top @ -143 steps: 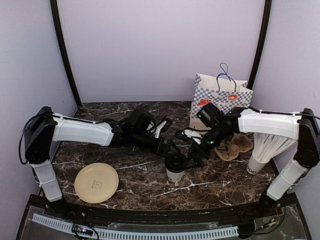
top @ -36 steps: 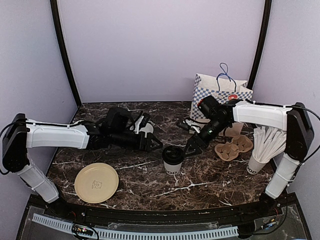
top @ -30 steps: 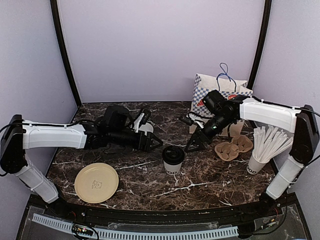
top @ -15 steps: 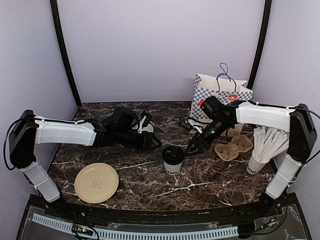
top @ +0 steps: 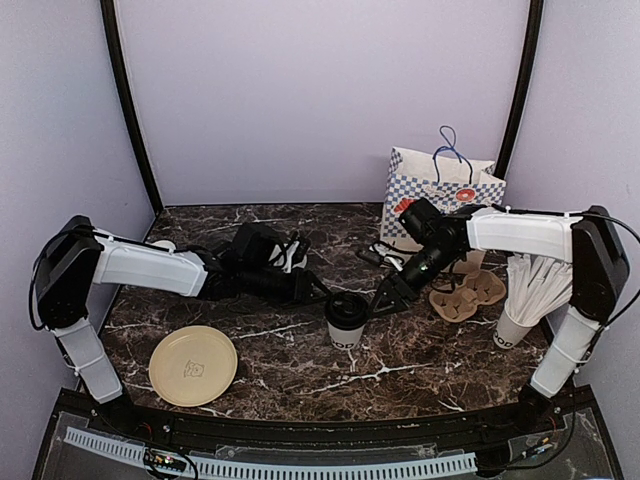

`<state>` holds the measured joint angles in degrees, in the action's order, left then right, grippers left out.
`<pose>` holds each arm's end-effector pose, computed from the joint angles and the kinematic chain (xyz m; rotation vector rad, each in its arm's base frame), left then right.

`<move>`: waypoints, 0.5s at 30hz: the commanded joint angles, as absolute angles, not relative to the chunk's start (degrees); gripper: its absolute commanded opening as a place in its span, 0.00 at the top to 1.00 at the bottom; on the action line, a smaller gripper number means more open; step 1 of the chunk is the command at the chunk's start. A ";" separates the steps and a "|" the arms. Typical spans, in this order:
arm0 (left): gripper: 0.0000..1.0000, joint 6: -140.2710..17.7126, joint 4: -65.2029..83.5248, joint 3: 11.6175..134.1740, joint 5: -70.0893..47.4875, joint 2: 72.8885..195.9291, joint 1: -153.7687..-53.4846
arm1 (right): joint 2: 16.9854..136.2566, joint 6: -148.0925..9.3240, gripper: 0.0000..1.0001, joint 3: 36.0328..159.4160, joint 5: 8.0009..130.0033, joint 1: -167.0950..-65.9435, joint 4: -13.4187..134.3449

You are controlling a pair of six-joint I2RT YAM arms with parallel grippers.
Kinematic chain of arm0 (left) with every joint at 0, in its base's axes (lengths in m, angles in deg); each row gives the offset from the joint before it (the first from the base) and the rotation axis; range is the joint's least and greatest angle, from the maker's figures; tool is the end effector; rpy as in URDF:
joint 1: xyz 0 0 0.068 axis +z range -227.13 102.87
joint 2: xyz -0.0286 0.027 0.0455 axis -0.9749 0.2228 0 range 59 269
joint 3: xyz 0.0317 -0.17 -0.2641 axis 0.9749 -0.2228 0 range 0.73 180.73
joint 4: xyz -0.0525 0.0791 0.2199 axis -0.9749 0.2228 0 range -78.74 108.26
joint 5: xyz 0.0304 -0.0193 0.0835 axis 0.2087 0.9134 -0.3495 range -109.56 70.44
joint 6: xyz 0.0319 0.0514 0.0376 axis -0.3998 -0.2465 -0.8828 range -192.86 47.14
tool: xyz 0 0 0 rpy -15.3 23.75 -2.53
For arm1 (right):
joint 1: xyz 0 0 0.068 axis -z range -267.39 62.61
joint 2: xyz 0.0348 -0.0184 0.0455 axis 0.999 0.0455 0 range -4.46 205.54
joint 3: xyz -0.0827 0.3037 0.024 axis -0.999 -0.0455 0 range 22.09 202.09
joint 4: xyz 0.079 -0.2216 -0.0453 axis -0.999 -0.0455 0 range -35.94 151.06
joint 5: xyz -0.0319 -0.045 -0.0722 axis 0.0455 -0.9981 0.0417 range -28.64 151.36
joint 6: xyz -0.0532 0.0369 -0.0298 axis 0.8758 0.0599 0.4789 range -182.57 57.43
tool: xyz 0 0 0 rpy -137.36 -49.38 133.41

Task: Pack the takeout coffee

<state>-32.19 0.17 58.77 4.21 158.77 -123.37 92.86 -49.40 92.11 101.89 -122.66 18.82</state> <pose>0.2507 -0.2961 0.2495 0.3943 2.3240 -1.2753 0.2433 0.2188 0.2598 -1.2867 2.4169 1.0845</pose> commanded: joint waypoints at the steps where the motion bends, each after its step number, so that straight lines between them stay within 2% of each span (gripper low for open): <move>1: 0.56 -31.25 -1.08 58.28 5.21 158.68 -123.09 | 94.21 -49.81 0.32 91.64 103.02 -122.37 20.14; 15: 0.60 -30.73 0.22 53.06 3.56 159.58 -123.13 | 99.43 -52.74 0.33 93.36 102.01 -122.27 21.29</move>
